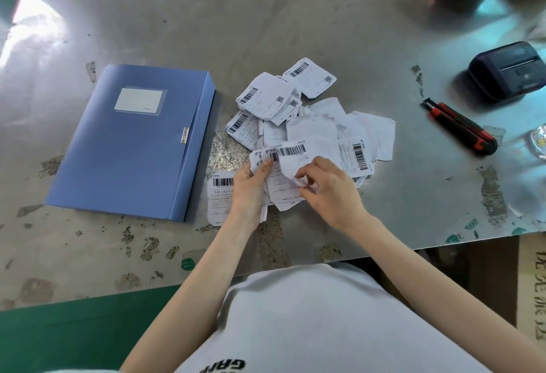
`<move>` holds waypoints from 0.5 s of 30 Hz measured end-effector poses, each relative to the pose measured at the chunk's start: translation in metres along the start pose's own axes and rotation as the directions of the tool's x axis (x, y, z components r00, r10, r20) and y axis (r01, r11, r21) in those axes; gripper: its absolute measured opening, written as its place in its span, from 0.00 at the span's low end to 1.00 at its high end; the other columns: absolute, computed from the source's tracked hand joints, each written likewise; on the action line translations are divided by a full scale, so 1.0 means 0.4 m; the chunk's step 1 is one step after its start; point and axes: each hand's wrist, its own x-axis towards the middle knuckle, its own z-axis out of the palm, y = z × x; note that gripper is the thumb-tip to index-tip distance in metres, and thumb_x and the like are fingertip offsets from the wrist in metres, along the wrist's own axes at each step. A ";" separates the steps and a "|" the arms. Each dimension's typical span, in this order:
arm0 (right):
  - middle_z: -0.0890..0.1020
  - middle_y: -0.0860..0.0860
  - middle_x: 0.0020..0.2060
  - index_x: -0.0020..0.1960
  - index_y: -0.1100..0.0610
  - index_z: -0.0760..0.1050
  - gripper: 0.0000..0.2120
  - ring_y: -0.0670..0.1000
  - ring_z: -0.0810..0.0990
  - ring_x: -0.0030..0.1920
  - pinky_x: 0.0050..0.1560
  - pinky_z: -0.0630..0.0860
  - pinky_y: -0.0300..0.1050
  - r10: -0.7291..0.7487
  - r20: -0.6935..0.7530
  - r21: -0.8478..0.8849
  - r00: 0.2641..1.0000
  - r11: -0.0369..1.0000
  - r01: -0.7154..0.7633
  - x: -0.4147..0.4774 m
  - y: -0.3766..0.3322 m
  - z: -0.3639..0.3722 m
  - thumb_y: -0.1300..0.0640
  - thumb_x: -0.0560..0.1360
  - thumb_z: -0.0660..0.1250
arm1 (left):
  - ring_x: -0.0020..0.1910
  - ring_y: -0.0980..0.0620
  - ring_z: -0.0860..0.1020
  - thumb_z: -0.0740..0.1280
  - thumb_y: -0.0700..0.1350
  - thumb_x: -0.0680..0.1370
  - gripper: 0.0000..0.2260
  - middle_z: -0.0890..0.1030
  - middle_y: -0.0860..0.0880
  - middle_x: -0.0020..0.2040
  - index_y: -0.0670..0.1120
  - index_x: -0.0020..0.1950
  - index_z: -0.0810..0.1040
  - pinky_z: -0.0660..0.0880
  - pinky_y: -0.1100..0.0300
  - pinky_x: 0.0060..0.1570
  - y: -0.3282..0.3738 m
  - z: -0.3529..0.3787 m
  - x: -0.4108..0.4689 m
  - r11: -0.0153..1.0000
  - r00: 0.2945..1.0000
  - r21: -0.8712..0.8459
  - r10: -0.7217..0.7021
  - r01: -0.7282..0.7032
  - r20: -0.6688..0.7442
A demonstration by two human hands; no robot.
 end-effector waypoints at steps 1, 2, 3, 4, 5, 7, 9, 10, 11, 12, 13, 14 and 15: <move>0.76 0.53 0.46 0.51 0.60 0.78 0.08 0.52 0.75 0.46 0.43 0.75 0.49 0.016 0.056 0.004 0.998 1.000 -0.016 0.000 -0.006 0.009 0.59 0.73 0.69 | 0.44 0.46 0.84 0.64 0.42 0.80 0.06 0.85 0.43 0.46 0.43 0.49 0.81 0.81 0.53 0.41 -0.002 0.001 0.000 1.000 1.000 -0.010 -0.003 0.003 0.007; 0.76 0.53 0.48 0.52 0.60 0.78 0.10 0.52 0.75 0.49 0.46 0.73 0.47 0.025 0.097 0.014 0.995 1.000 -0.026 0.000 -0.011 0.017 0.56 0.73 0.69 | 0.45 0.46 0.84 0.63 0.43 0.81 0.08 0.85 0.43 0.46 0.44 0.48 0.82 0.81 0.54 0.41 -0.003 0.000 0.001 1.000 1.000 -0.016 -0.002 0.002 0.013; 0.75 0.53 0.49 0.54 0.59 0.77 0.12 0.52 0.74 0.51 0.49 0.71 0.44 0.028 0.127 0.028 0.991 0.999 -0.032 0.000 -0.015 0.023 0.53 0.74 0.69 | 0.45 0.46 0.84 0.62 0.44 0.81 0.10 0.85 0.43 0.46 0.45 0.47 0.82 0.81 0.55 0.41 -0.005 -0.001 0.000 1.000 1.000 -0.018 0.003 -0.003 0.020; 0.75 0.53 0.50 0.55 0.59 0.77 0.15 0.52 0.74 0.52 0.51 0.70 0.43 0.033 0.151 0.044 0.988 0.998 -0.040 0.001 -0.018 0.027 0.50 0.74 0.69 | 0.45 0.47 0.84 0.61 0.45 0.81 0.11 0.85 0.44 0.47 0.45 0.47 0.82 0.81 0.56 0.41 -0.004 -0.002 -0.001 1.000 1.000 -0.016 0.003 -0.003 0.029; 0.75 0.53 0.51 0.56 0.59 0.77 0.17 0.52 0.73 0.53 0.54 0.70 0.43 0.041 0.179 0.062 0.983 0.997 -0.052 0.003 -0.020 0.030 0.48 0.74 0.69 | 0.46 0.46 0.84 0.62 0.46 0.81 0.10 0.85 0.43 0.47 0.44 0.49 0.82 0.81 0.56 0.41 -0.003 -0.005 -0.003 1.000 0.999 -0.015 0.000 0.001 0.044; 0.74 0.52 0.52 0.58 0.58 0.76 0.20 0.52 0.73 0.55 0.59 0.70 0.47 0.049 0.238 0.108 0.970 0.991 -0.077 0.005 -0.019 0.031 0.46 0.73 0.69 | 0.49 0.43 0.83 0.66 0.45 0.78 0.11 0.84 0.41 0.51 0.40 0.56 0.79 0.80 0.51 0.47 0.000 -0.006 -0.010 1.000 0.997 0.011 -0.002 0.001 0.073; 0.73 0.52 0.54 0.60 0.58 0.76 0.21 0.52 0.71 0.57 0.62 0.69 0.50 0.063 0.240 0.136 0.969 0.986 -0.098 0.003 -0.014 0.034 0.46 0.73 0.69 | 0.53 0.41 0.82 0.68 0.40 0.77 0.13 0.83 0.39 0.54 0.38 0.60 0.76 0.78 0.46 0.54 -0.004 -0.010 -0.010 0.996 0.996 0.088 0.015 -0.022 0.086; 0.72 0.53 0.56 0.61 0.58 0.75 0.22 0.52 0.69 0.59 0.63 0.68 0.50 0.086 0.180 0.130 0.980 0.985 -0.111 0.003 -0.010 0.037 0.47 0.72 0.70 | 0.54 0.40 0.81 0.67 0.37 0.77 0.14 0.83 0.40 0.54 0.37 0.61 0.75 0.77 0.44 0.56 -0.006 -0.012 -0.010 0.993 0.996 0.112 0.029 -0.039 0.089; 0.71 0.54 0.58 0.63 0.58 0.74 0.23 0.52 0.67 0.60 0.64 0.67 0.49 0.114 0.082 0.113 0.990 0.986 -0.123 0.003 -0.005 0.039 0.49 0.72 0.71 | 0.54 0.41 0.81 0.67 0.36 0.76 0.14 0.83 0.40 0.55 0.37 0.62 0.75 0.77 0.44 0.57 -0.008 -0.013 -0.012 0.991 0.995 0.118 0.045 -0.055 0.092; 0.69 0.55 0.61 0.64 0.59 0.71 0.25 0.52 0.65 0.61 0.65 0.65 0.48 0.151 -0.028 0.109 0.988 0.983 -0.147 0.005 0.003 0.041 0.52 0.71 0.72 | 0.55 0.42 0.81 0.67 0.35 0.76 0.14 0.83 0.42 0.54 0.37 0.62 0.75 0.77 0.45 0.57 -0.008 -0.012 -0.014 0.991 0.993 0.114 0.062 -0.073 0.097; 0.68 0.55 0.63 0.67 0.60 0.68 0.28 0.51 0.63 0.63 0.66 0.63 0.47 0.208 -0.115 0.152 0.971 0.970 -0.189 0.007 0.013 0.042 0.55 0.71 0.73 | 0.55 0.43 0.81 0.67 0.35 0.76 0.14 0.84 0.44 0.53 0.37 0.62 0.75 0.78 0.48 0.55 -0.006 -0.011 -0.016 0.989 0.991 0.113 0.083 -0.094 0.102; 0.68 0.54 0.64 0.69 0.59 0.64 0.30 0.49 0.63 0.64 0.66 0.61 0.44 0.286 -0.145 0.252 0.947 0.936 -0.244 0.009 0.024 0.039 0.59 0.71 0.73 | 0.54 0.46 0.82 0.67 0.34 0.76 0.14 0.84 0.46 0.53 0.37 0.62 0.75 0.79 0.51 0.54 -0.003 -0.009 -0.019 0.986 0.989 0.117 0.103 -0.116 0.106; 0.69 0.51 0.63 0.70 0.58 0.62 0.31 0.47 0.65 0.63 0.66 0.62 0.39 0.371 -0.118 0.380 0.921 0.874 -0.303 0.010 0.035 0.033 0.62 0.71 0.72 | 0.53 0.48 0.82 0.68 0.34 0.75 0.14 0.85 0.48 0.51 0.37 0.61 0.75 0.79 0.56 0.52 -0.001 -0.007 -0.021 0.983 0.986 0.121 0.122 -0.135 0.114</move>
